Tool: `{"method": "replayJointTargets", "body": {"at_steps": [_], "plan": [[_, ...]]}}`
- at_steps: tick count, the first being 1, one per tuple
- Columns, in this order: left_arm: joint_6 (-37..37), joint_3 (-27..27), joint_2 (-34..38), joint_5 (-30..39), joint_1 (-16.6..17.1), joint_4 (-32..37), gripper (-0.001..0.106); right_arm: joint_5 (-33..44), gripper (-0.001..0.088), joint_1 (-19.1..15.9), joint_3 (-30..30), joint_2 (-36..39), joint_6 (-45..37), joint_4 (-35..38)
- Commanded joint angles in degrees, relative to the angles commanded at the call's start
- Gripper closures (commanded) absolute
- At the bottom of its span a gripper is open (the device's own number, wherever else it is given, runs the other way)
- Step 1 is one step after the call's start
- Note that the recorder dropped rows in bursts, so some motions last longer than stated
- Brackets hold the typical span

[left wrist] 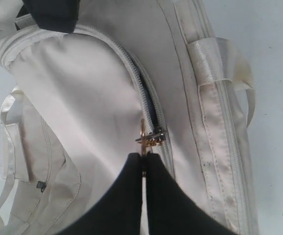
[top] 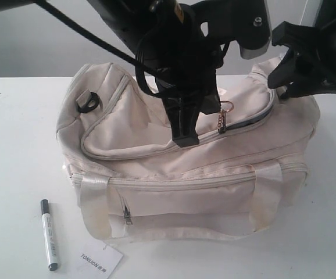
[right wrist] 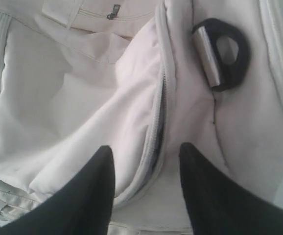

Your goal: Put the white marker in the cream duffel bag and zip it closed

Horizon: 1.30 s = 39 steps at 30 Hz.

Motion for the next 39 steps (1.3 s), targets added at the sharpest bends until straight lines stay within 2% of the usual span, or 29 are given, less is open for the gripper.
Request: {"method": "replayJointTargets", "body": {"at_steps": [5,10,15,22,29,31,39], "plan": [[-0.2,0.0,0.0,0.2,0.0,0.0,0.105,-2.8,0.0456,0.0,3.6,0.0,0.0,4.0],[-0.2,0.0,0.0,0.3,0.0,0.0,0.105,-5.2,0.0380,0.0,5.4,0.3,0.0,4.9],[-0.2,0.0,0.0,0.1,0.0,0.0,0.105,-6.4,0.0380,0.0,6.6,0.3,-0.2,5.9],[-0.2,0.0,0.0,-0.3,0.0,0.0,0.105,-8.6,0.0380,2.5,7.7,0.5,-1.0,6.4],[-0.2,0.0,0.0,-0.5,0.0,0.0,0.105,-9.1,0.0382,3.4,8.2,1.3,-1.3,6.0],[-0.2,0.0,0.0,-0.5,0.0,0.0,0.105,-9.4,0.0400,3.4,8.4,1.7,-1.3,6.0],[-0.2,0.0,0.0,-0.5,0.0,0.0,0.105,-9.3,0.0568,3.4,8.4,2.0,-1.1,6.0]]}}
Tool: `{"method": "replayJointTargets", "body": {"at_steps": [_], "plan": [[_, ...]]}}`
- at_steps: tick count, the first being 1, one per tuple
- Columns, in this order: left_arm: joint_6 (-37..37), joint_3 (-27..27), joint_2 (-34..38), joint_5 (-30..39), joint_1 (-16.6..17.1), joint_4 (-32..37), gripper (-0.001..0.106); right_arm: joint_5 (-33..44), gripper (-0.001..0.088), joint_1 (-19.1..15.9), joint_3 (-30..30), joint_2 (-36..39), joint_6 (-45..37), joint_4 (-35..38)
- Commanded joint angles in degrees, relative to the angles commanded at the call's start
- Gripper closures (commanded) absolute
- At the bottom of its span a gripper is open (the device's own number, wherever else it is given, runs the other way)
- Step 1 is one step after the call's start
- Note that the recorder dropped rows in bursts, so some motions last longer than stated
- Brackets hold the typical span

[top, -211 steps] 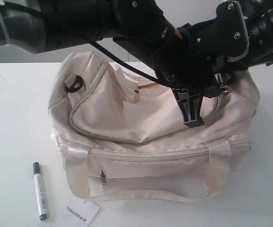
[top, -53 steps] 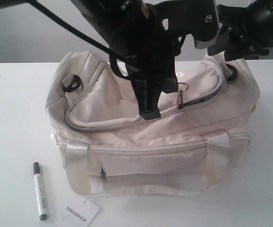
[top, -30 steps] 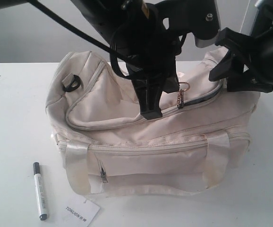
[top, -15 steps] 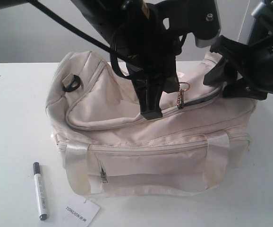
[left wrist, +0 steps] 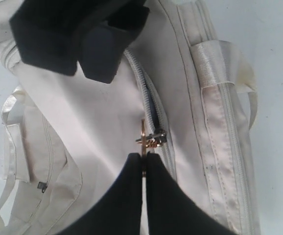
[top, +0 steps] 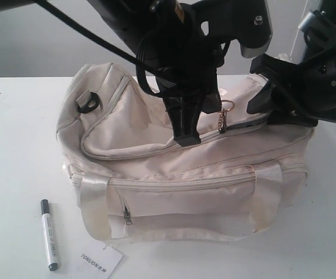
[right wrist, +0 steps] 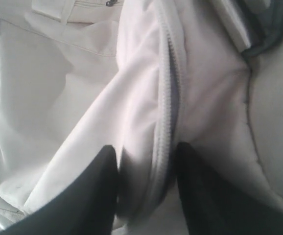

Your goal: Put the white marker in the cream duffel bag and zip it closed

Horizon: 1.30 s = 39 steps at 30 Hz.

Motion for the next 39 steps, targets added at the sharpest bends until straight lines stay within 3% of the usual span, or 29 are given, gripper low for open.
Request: {"method": "replayJointTargets", "body": {"at_steps": [5,6,13,39], "plan": [[0.0,0.0,0.0,0.0,0.0,0.0,0.105,0.0,0.0845,0.0,0.0,0.0,-2.8,0.0],[0.0,0.0,0.0,0.0,0.0,0.0,0.105,0.0,0.0868,0.0,0.0,0.0,-2.8,0.0],[-0.1,0.0,0.0,0.6,0.0,0.0,0.105,-0.1,0.0868,0.0,0.0,0.0,-3.8,0.0],[-0.1,0.0,0.0,16.4,0.1,1.2,0.105,-2.1,0.0868,-0.1,-0.2,-3.1,-4.4,-0.1]]}}
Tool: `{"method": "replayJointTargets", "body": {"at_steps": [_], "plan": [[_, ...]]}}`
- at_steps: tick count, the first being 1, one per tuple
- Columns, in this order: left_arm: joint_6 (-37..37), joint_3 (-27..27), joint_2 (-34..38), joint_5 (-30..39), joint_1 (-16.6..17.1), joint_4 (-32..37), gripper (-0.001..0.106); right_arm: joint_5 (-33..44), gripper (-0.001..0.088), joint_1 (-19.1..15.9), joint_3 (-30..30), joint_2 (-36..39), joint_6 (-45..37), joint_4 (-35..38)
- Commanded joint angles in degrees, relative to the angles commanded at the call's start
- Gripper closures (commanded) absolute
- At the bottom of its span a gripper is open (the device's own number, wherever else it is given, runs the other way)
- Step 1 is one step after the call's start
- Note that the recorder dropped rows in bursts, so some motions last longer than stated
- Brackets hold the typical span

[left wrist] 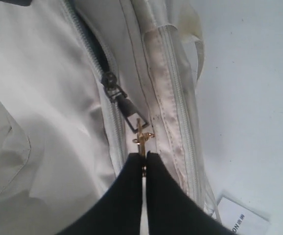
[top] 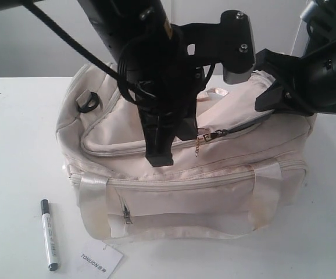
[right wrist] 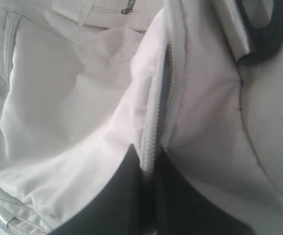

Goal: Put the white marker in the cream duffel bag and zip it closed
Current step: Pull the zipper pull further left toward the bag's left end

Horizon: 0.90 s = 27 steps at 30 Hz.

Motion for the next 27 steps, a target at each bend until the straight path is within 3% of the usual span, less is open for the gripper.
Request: {"method": "replayJointTargets", "body": {"at_steps": [19,27], "plan": [[0.0,0.0,0.0,7.0,0.0,8.4,0.105,-1.5,0.0868,0.0,0.0,0.0,-1.0,-1.7],[0.0,0.0,0.0,8.5,0.0,8.8,0.105,-1.9,0.0868,0.0,0.0,0.0,-1.0,-2.6]]}}
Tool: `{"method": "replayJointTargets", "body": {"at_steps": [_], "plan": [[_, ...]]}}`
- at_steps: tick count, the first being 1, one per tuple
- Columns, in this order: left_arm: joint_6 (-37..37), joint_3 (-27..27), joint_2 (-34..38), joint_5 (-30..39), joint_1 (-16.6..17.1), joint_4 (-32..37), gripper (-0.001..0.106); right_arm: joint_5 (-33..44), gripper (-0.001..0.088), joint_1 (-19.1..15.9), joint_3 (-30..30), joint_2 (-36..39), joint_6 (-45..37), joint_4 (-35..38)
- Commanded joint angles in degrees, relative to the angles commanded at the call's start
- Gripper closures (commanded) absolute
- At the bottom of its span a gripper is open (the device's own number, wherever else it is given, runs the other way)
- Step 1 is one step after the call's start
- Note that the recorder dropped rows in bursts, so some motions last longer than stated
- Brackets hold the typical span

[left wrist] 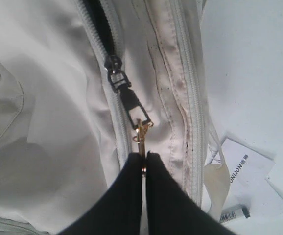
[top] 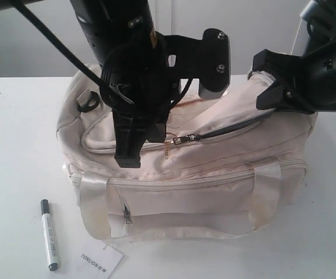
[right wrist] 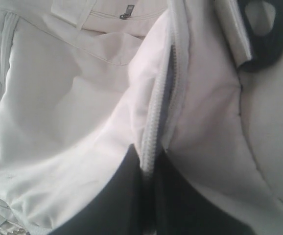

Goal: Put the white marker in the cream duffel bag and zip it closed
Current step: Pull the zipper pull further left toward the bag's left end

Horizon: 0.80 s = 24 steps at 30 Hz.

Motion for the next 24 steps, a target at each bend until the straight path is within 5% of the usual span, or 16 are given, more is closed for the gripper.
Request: {"method": "replayJointTargets", "body": {"at_steps": [14,24], "plan": [[-1.3,0.8,0.0,0.0,0.1,5.0,0.105,0.0,0.0868,0.0,0.0,0.0,0.0,0.0],[-5.8,6.3,-0.1,0.0,5.5,4.4,0.105,-0.3,0.0868,0.0,0.0,0.0,0.0,-0.2]]}}
